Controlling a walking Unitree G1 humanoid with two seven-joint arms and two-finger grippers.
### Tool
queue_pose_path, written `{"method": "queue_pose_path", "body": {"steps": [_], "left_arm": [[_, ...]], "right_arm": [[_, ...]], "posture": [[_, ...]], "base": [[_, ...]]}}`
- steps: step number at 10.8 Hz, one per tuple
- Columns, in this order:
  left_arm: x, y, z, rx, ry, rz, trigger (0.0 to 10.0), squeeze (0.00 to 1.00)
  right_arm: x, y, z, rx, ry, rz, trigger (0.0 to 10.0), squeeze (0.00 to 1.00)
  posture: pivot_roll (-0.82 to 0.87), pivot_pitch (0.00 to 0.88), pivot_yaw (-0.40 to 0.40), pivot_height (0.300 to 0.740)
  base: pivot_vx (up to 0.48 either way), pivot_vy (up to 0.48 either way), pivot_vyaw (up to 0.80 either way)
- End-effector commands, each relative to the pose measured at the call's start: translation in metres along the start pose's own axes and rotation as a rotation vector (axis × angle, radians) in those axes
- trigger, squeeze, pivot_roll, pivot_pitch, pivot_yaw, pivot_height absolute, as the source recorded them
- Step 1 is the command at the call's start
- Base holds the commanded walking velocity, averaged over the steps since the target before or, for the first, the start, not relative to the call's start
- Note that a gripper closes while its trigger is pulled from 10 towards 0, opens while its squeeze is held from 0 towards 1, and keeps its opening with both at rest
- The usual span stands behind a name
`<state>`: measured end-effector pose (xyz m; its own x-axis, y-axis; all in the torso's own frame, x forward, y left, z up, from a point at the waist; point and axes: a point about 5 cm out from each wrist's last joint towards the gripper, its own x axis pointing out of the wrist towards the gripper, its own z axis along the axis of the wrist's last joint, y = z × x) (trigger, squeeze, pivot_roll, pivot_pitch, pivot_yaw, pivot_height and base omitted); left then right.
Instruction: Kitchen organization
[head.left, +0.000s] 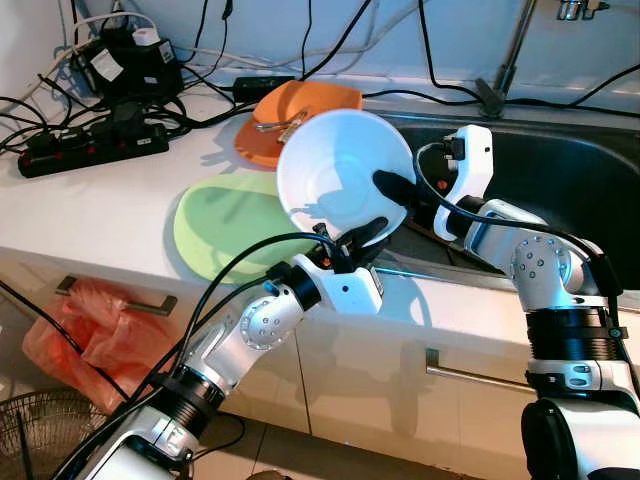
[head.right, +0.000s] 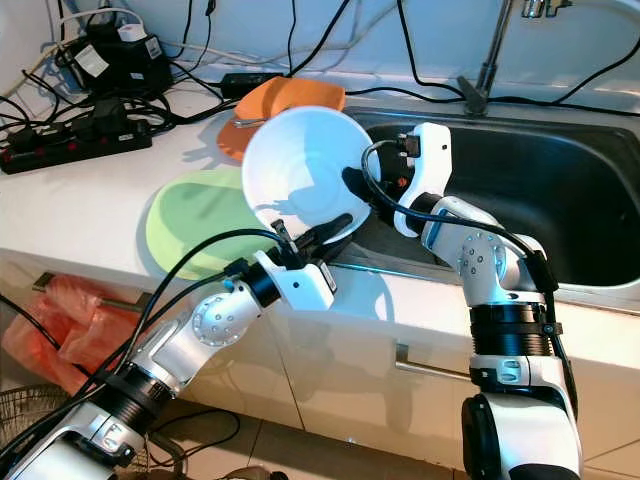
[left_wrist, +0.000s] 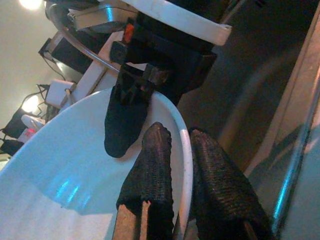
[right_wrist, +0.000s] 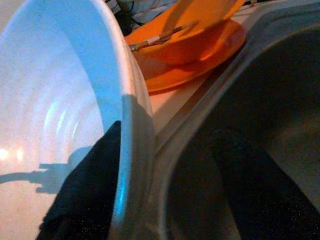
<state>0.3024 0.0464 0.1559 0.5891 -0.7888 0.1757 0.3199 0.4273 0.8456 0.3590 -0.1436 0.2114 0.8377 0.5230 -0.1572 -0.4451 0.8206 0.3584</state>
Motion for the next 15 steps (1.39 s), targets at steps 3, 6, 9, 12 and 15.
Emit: {"method": "queue_pose_path", "body": {"steps": [3,6,9,12,15], "left_arm": [[0.0025,0.0080,0.0036,0.027,-0.032,0.039,0.0,0.00],[0.0027,0.0061,0.0037,0.028,-0.038,0.031,0.0,0.00],[0.0024,0.0051,0.0047,0.022,-0.044,0.027,1.8,0.00],[0.0021,0.0099,0.0067,-0.009,-0.058,0.071,10.0,1.00],[0.0024,0.0078,0.0079,-0.012,-0.064,0.063,10.0,1.00]], "right_arm": [[-0.0052,-0.0093,0.0044,0.003,0.018,-0.065,0.0,0.00],[-0.0062,-0.0095,0.0051,0.005,0.025,-0.065,0.0,0.00],[-0.0070,-0.0108,0.0058,0.011,0.028,-0.067,0.0,0.00],[-0.0060,-0.0119,0.0054,0.033,0.026,-0.070,0.0,0.00],[-0.0076,-0.0158,0.0023,0.053,0.033,-0.088,0.0,0.00]], "posture": [[0.03,0.038,0.052,0.740],[0.02,0.037,0.048,0.740],[0.02,0.034,0.040,0.740],[0.02,0.032,0.036,0.740],[0.02,0.038,0.038,0.740]], "base": [[0.000,0.000,0.00],[0.000,0.000,0.00],[0.000,0.000,0.00],[0.000,0.000,0.00],[0.000,0.000,0.00]]}}
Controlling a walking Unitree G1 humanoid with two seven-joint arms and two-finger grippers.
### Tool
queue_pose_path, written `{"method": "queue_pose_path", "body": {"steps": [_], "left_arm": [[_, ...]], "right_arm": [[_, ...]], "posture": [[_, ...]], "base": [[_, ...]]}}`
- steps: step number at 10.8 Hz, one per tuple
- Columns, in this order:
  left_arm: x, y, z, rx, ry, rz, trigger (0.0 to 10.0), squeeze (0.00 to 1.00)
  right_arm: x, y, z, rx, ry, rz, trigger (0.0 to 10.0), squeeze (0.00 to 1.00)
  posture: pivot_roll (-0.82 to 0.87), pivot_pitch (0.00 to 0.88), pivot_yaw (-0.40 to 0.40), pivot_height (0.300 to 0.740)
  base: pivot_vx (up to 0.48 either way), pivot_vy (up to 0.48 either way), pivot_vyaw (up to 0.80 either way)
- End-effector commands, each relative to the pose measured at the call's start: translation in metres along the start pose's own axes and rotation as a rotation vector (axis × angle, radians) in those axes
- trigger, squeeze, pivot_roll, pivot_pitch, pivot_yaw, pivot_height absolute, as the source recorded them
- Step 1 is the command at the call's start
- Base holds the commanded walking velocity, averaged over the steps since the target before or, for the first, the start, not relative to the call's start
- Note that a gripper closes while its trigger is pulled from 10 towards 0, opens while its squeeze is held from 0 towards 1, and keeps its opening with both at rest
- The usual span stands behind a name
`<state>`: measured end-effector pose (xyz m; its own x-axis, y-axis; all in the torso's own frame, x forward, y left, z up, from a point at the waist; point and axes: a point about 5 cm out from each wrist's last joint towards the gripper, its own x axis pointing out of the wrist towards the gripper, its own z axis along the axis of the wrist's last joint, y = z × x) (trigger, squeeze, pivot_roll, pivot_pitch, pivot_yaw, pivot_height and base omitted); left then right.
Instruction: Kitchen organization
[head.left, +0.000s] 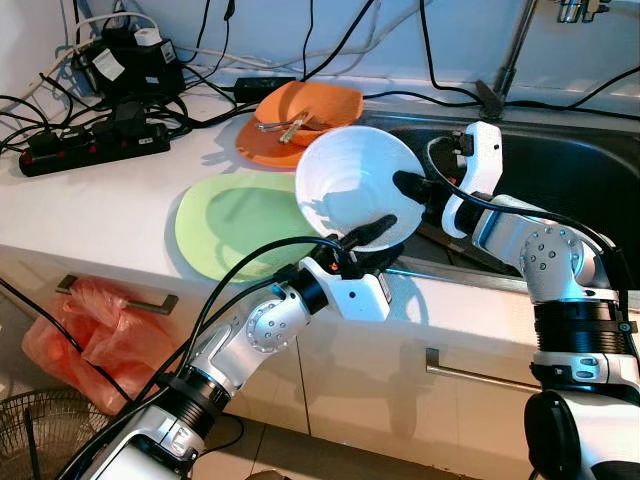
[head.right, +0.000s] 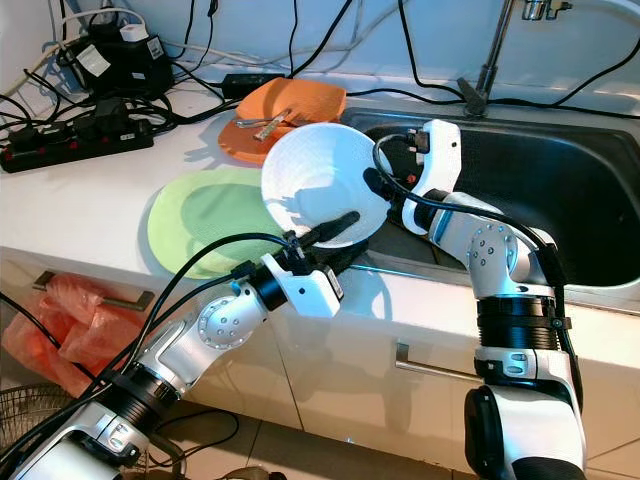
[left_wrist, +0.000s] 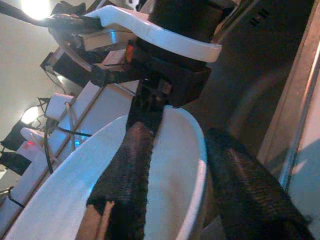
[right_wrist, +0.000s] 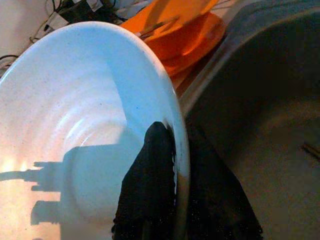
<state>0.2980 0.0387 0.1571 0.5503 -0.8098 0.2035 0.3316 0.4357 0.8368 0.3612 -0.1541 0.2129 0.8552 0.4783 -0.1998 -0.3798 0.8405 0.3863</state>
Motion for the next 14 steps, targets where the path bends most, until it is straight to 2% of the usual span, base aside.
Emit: {"method": "queue_pose_path", "body": {"steps": [1,2,3,4,6,7,8,9,13,14], "left_arm": [[-0.001,0.015,0.004,-0.018,-0.027,0.085,10.0,1.00],[0.001,0.019,0.007,-0.096,-0.039,0.112,10.0,1.00],[0.004,0.022,0.012,-0.178,-0.067,0.119,10.0,1.00],[0.004,0.024,0.012,-0.182,-0.068,0.123,10.0,1.00],[0.001,0.031,0.010,-0.190,-0.056,0.152,10.0,1.00],[0.000,0.033,0.008,-0.235,-0.040,0.156,10.0,1.00],[0.001,0.034,0.005,-0.308,-0.007,0.172,10.0,1.00],[0.004,0.033,-0.001,-0.452,0.050,0.165,10.0,1.00],[0.017,0.029,-0.008,-0.778,0.190,0.115,10.0,1.00],[0.018,0.027,-0.007,-0.804,0.209,0.057,10.0,1.00]], "right_arm": [[-0.003,-0.009,-0.002,0.022,0.006,-0.040,0.0,0.00],[-0.002,-0.011,0.002,0.038,-0.019,-0.059,0.0,0.00],[0.000,-0.017,0.011,0.072,-0.093,-0.113,0.0,0.00],[0.000,-0.021,0.015,0.078,-0.137,-0.150,0.0,0.00],[-0.004,-0.041,0.021,0.128,-0.236,-0.297,0.0,0.00],[-0.007,-0.052,0.021,0.116,-0.263,-0.373,0.0,0.00],[-0.008,-0.058,0.019,0.098,-0.268,-0.417,0.0,0.00],[-0.011,-0.072,0.014,-0.030,-0.243,-0.526,0.0,0.00],[-0.015,-0.104,-0.012,-0.161,-0.114,-0.648,0.0,0.00],[-0.017,-0.110,-0.014,-0.173,-0.099,-0.669,0.0,0.00]], "posture": [[0.02,0.040,0.037,0.740],[0.03,0.042,0.036,0.740],[0.03,0.045,0.034,0.740],[0.03,0.045,0.034,0.740],[0.04,0.051,0.036,0.740],[0.04,0.052,0.038,0.740],[0.04,0.053,0.040,0.740],[0.04,0.056,0.038,0.740],[0.04,0.063,0.051,0.740],[0.05,0.062,0.056,0.740]], "base": [[0.000,0.000,0.00],[0.000,0.000,0.00],[0.000,0.000,0.00],[0.000,0.000,0.00],[0.000,0.000,0.00],[0.000,0.000,0.00],[0.000,0.000,0.00],[0.000,0.000,0.00],[0.000,0.000,0.00],[0.000,0.000,0.00]]}}
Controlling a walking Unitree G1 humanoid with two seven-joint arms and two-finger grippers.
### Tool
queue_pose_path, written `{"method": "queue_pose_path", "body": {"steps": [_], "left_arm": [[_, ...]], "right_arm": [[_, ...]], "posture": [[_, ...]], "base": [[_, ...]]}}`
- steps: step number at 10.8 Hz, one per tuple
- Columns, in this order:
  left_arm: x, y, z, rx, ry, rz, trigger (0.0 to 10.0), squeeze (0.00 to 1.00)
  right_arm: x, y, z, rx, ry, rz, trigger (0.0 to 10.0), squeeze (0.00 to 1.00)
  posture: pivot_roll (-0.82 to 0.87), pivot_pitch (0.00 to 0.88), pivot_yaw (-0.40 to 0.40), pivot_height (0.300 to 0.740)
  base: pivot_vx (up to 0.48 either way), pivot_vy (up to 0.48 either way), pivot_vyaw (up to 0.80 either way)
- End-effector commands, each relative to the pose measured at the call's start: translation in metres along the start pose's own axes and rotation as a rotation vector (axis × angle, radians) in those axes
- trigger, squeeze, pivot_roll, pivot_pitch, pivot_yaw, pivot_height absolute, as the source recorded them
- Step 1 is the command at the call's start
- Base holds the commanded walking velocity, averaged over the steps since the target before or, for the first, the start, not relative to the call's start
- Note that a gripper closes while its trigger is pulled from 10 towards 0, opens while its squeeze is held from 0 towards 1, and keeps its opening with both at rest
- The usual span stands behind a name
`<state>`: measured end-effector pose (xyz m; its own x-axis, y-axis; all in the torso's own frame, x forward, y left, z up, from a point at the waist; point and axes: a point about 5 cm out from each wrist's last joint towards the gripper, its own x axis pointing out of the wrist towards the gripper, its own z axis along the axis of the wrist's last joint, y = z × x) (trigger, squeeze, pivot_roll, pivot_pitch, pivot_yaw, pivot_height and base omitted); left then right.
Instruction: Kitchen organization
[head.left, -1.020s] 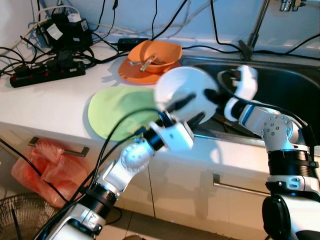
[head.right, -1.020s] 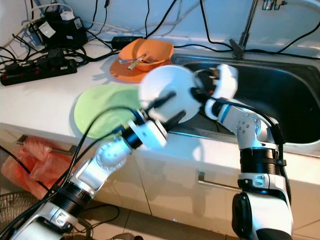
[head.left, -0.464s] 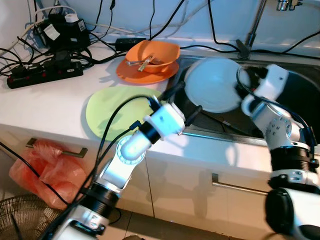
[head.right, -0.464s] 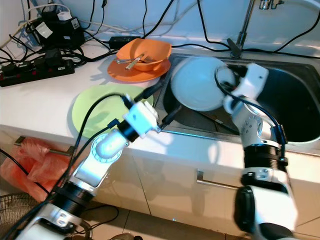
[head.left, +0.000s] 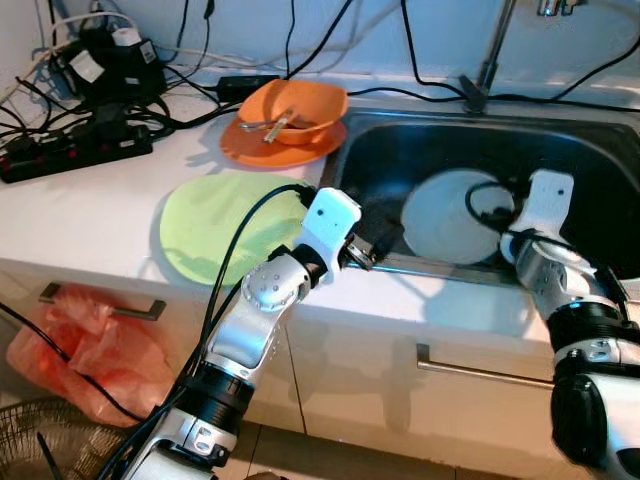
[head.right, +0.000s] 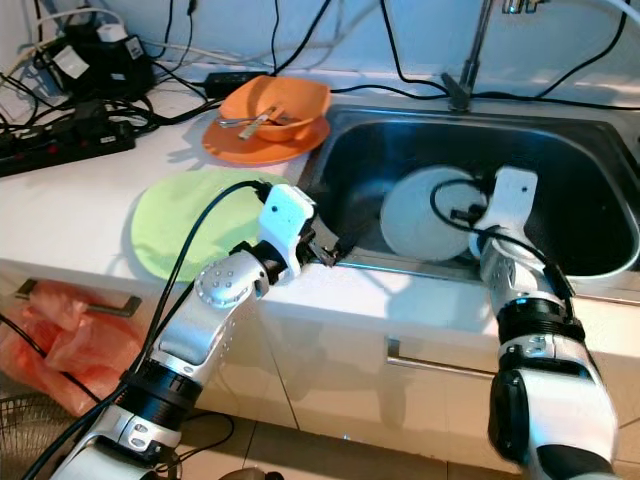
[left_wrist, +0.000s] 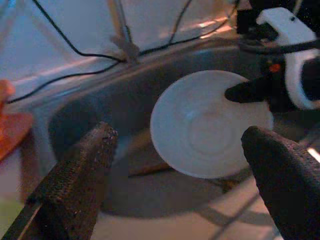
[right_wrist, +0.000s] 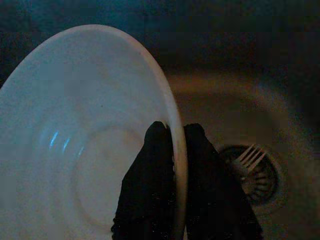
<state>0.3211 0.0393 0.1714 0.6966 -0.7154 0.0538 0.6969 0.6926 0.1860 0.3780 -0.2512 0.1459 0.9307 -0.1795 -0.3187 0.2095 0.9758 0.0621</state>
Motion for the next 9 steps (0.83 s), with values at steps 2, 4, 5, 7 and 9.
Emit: {"method": "queue_pose_path", "body": {"steps": [2,4,5,7,9], "left_arm": [[0.002,0.001,0.008,-0.007,0.032,-0.036,10.0,1.00],[0.001,0.002,0.009,-0.025,0.058,-0.037,10.0,1.00],[0.000,0.002,0.008,-0.032,0.072,-0.040,10.0,1.00],[-0.001,0.002,0.007,-0.034,0.090,-0.038,10.0,1.00],[-0.002,0.002,0.007,-0.036,0.094,-0.034,10.0,1.00]], "right_arm": [[0.003,-0.003,0.011,-0.041,-0.038,0.003,0.0,0.00],[0.004,-0.003,0.009,-0.077,-0.026,0.006,7.4,0.00],[0.005,-0.003,0.007,-0.079,-0.014,0.009,10.0,0.35],[0.005,-0.004,0.003,-0.080,-0.003,0.015,10.0,1.00],[0.005,-0.006,-0.001,-0.077,0.005,0.011,10.0,1.00]], "posture": [[0.05,0.057,0.062,0.740],[0.05,0.054,0.061,0.740],[0.05,0.053,0.058,0.740],[0.05,0.052,0.056,0.740],[0.05,0.052,0.057,0.740]], "base": [[0.000,0.000,0.00],[0.000,0.000,0.00],[0.000,0.000,0.00],[0.000,0.000,0.00],[0.000,0.000,0.00]]}}
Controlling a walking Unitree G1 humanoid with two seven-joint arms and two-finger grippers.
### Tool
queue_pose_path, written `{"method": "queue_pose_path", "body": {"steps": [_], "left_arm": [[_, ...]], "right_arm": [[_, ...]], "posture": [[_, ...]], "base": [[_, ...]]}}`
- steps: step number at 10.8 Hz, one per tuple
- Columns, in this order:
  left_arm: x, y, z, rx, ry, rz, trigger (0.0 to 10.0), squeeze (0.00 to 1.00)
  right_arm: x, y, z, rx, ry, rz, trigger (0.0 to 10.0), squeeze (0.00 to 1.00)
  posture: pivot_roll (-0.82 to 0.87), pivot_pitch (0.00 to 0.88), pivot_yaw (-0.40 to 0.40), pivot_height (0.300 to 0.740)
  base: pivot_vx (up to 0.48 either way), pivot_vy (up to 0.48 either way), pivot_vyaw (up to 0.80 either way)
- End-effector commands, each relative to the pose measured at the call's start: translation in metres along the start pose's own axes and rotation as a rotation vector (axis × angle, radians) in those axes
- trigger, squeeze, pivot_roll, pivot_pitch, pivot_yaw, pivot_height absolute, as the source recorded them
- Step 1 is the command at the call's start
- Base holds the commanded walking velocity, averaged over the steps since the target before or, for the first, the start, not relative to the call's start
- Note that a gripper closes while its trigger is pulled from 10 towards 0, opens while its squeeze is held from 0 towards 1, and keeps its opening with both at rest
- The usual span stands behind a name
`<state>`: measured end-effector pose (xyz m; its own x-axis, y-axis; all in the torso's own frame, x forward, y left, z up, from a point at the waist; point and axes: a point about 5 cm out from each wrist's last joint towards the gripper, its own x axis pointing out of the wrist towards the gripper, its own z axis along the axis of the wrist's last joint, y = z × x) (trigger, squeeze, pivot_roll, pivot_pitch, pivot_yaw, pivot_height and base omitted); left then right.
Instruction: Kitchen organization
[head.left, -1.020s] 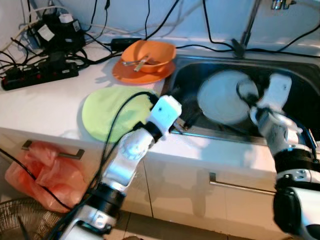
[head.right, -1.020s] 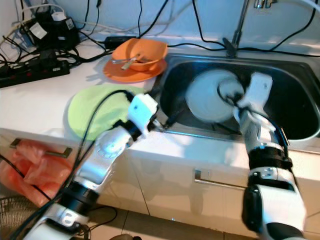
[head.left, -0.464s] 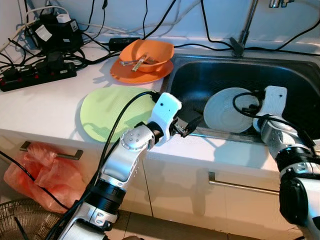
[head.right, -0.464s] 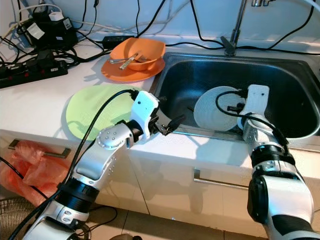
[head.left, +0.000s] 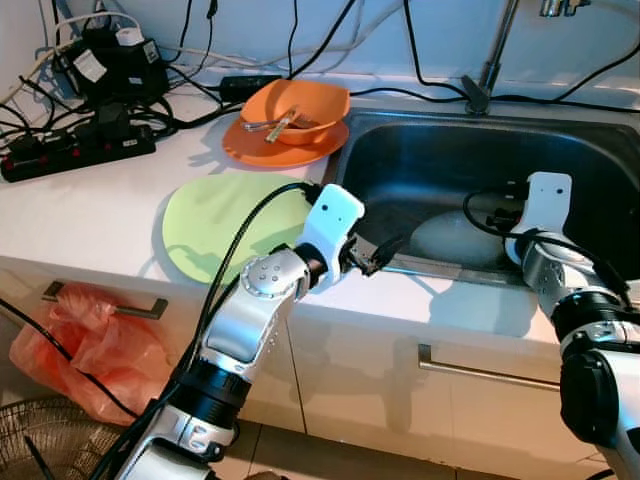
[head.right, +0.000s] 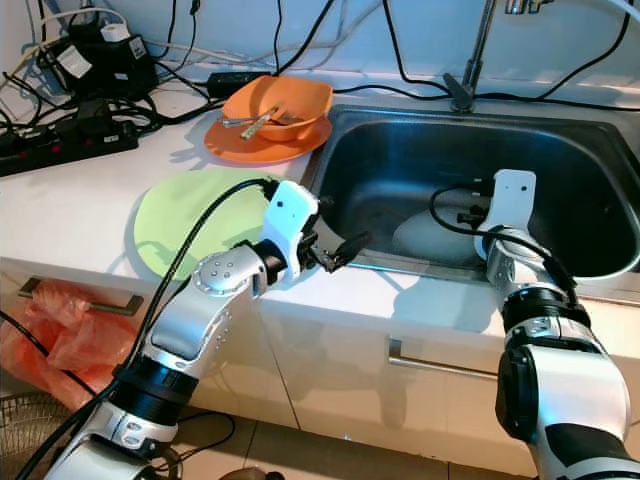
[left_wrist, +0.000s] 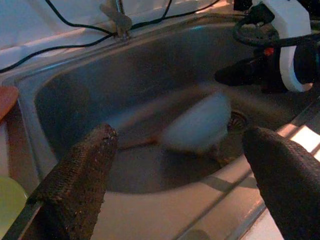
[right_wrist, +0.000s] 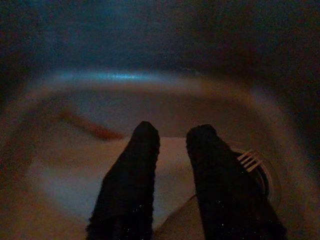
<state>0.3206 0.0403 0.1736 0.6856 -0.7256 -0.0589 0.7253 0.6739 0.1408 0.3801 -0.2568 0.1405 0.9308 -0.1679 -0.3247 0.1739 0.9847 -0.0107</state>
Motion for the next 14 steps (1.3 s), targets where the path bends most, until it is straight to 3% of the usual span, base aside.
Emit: {"method": "queue_pose_path", "body": {"steps": [1,5,6,7,10,14], "left_arm": [[-0.002,0.001,0.005,0.010,-0.014,0.001,10.0,1.00],[-0.008,0.003,0.003,-0.012,0.007,0.029,10.0,1.00],[-0.016,0.006,-0.001,0.022,0.046,0.051,10.0,1.00],[-0.024,0.010,0.000,0.106,0.087,0.060,10.0,1.00],[-0.041,0.020,0.007,0.219,0.142,0.068,10.0,1.00],[-0.059,0.025,0.000,0.259,0.206,0.087,10.0,1.00]], "right_arm": [[0.000,-0.001,0.002,0.004,-0.001,0.000,10.0,1.00],[0.000,-0.001,0.006,0.025,-0.020,0.018,10.0,1.00],[0.000,0.003,0.012,0.030,-0.048,0.050,10.0,1.00],[0.000,0.009,0.018,-0.023,-0.084,0.082,10.0,1.00],[-0.006,0.038,0.028,-0.041,-0.137,0.249,10.0,1.00],[-0.043,0.070,0.038,-0.051,-0.157,0.602,10.0,1.00]], "posture": [[0.05,0.053,0.057,0.740],[0.05,0.056,0.053,0.740],[0.05,0.059,0.053,0.740],[0.05,0.061,0.055,0.740],[0.06,0.058,0.054,0.740],[0.05,0.053,0.059,0.740]], "base": [[0.000,0.000,0.00],[0.000,0.000,0.00],[0.000,0.000,0.00],[0.000,0.000,0.00],[0.000,0.000,0.00],[0.000,0.000,0.00]]}}
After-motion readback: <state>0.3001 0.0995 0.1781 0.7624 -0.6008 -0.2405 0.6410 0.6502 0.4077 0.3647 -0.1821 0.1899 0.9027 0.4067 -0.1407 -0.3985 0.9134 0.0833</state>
